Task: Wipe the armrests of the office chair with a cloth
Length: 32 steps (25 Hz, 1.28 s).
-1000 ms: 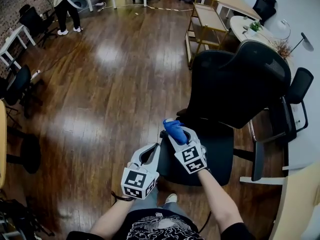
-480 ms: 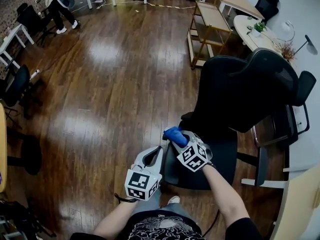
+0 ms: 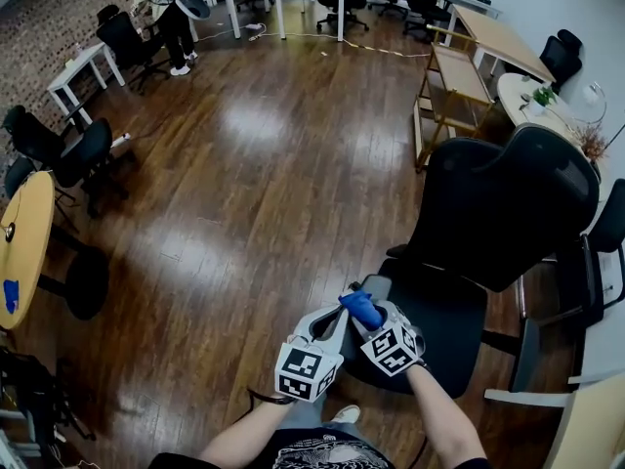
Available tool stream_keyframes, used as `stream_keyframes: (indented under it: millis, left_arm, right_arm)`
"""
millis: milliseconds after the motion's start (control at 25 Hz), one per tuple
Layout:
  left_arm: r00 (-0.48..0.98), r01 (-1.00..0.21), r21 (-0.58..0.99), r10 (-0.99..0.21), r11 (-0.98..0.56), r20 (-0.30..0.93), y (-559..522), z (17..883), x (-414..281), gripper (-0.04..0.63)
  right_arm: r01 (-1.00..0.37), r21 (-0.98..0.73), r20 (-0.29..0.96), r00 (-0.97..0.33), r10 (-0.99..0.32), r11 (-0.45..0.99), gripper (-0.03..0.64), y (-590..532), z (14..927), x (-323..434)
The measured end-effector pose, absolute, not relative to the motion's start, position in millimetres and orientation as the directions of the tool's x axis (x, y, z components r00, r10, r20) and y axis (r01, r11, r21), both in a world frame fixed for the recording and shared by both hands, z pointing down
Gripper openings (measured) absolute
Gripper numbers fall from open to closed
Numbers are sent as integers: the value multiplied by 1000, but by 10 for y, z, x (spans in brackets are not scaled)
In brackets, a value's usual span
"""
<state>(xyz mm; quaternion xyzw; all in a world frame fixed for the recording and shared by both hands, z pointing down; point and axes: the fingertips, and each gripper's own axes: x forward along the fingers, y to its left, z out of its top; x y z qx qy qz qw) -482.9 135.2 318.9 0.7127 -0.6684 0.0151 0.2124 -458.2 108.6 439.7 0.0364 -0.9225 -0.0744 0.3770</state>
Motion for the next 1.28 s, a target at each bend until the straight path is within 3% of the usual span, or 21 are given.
stream_keyframes:
  millis: [600,880,1000,1120,1280]
  left_arm:
    - [21,-968,245,-960,51,280,1941,3135,-4618,-25]
    - [30,-968,247,-952,49,304,2153,3206,-4395,-25]
    - [34,-970,241,-950,44,311,2197,3215,-4342,-25]
    - [36,-971,235,-951,39,306,2181,3214,-4299,-25]
    - [54,-972,234,-946,23,319,2088,3285,-4237,-25]
  right_arm:
    - [0,126,644,-761,-82,992,140,2086,4369,-4302]
    - [-85,67,608,-786,-109,994,140,2390,4377,-4111]
    - [-194,45,540,-821,-187,980,140,2321,4182,-4053]
    - [-419,-91,447,-828,-339,904,140,2047,3982,-3834]
    - [-610,-276,452,-764,-460,743,140,1835,4151,-3518]
